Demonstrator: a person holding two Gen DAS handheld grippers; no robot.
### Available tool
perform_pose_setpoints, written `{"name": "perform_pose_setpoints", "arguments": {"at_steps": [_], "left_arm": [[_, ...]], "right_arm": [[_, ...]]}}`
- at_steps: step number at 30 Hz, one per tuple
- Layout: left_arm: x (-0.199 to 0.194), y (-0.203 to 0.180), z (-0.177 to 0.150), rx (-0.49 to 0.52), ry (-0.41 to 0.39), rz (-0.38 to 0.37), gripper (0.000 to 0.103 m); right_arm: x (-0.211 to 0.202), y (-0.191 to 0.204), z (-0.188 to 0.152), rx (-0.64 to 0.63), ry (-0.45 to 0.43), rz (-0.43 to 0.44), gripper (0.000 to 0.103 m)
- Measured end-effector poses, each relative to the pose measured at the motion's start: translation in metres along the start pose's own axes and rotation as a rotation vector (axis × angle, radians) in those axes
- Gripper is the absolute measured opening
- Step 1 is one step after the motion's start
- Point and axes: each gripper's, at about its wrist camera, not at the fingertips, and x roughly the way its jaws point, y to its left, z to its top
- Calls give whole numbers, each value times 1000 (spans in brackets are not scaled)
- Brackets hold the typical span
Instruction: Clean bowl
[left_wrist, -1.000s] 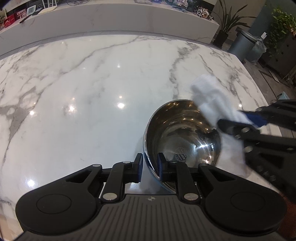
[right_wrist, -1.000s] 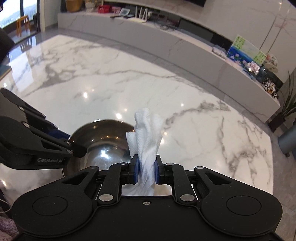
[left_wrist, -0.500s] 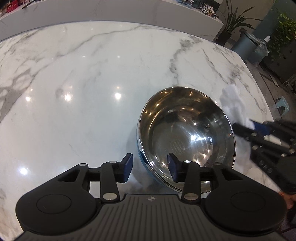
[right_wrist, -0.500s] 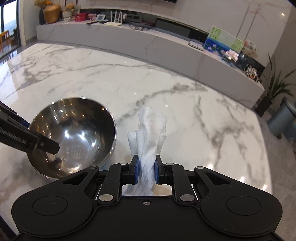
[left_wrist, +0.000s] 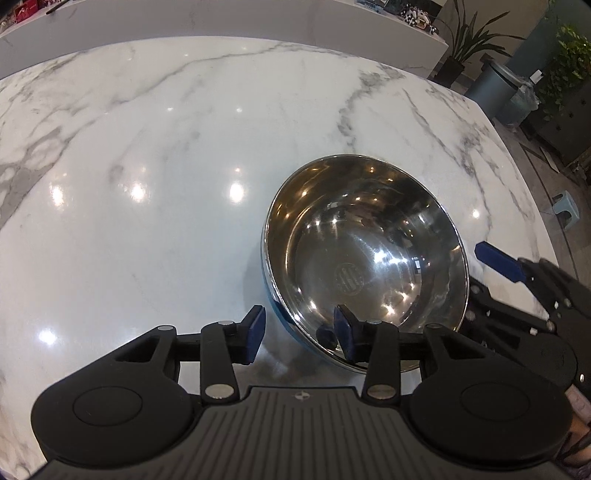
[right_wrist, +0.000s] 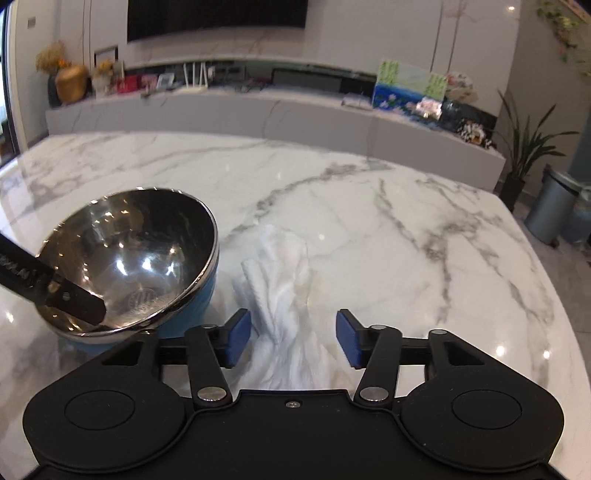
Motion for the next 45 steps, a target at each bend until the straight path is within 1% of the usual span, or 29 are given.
{"name": "perform_pose_setpoints", "arguments": {"at_steps": [4,8,11,12,14,15,16,17,18,19,22,26,27,30,34,36,40,45], "left_arm": [[-1,1,-1,-11,-9,-5,40],[-1,1,-3,-18,-19,-9,40],[0,-1,-4,-15,-18,-15,40],[1,-1,-4,-15,-18,-15,40],[2,-2,-5,-14,-14,-17,40],[2,-2,-5,-16,-12,-19,40],[3,-2,-5,-20,-12,-22,40],[3,-1,-5,-24,-14,-26,40],[3,-1,-5,-25,-15,-28,40],[3,-1,-5,-26,-16,-29,40],[4,1,-6,-33,-21,-33,40],[3,3,-7,-47,-32,-25,40],[3,3,-7,-49,-31,-28,40],[3,1,-7,-51,-36,-30,40],[3,-1,-6,-37,-46,-24,39],[2,-2,-5,-30,-48,-22,37],[3,-2,-3,-25,-51,-10,37],[4,0,-1,-25,-57,-8,35]], "right_arm": [[-7,-1,-13,35,-45,-8,51],[-8,3,-20,41,-47,-9,50],[-6,8,-24,31,-35,-17,46],[-5,10,-25,30,-33,-19,42],[-4,12,-27,38,-37,-20,39],[-3,12,-27,43,-38,-21,36],[-3,13,-27,47,-39,-18,30],[-3,14,-27,48,-41,-16,26],[-3,16,-26,48,-42,-23,20],[-2,18,-26,47,-42,-32,16],[-2,25,-25,39,-38,-59,13],[-11,27,-21,71,-60,-65,11],[-17,29,-20,68,-76,-76,11],[-31,37,-15,42,-111,-110,11],[-37,50,-15,-20,-124,-116,11],[-37,56,-15,-51,-121,-109,11],[-33,63,-17,-85,-97,-97,11],[-24,67,-21,-123,-46,-80,11]]}}
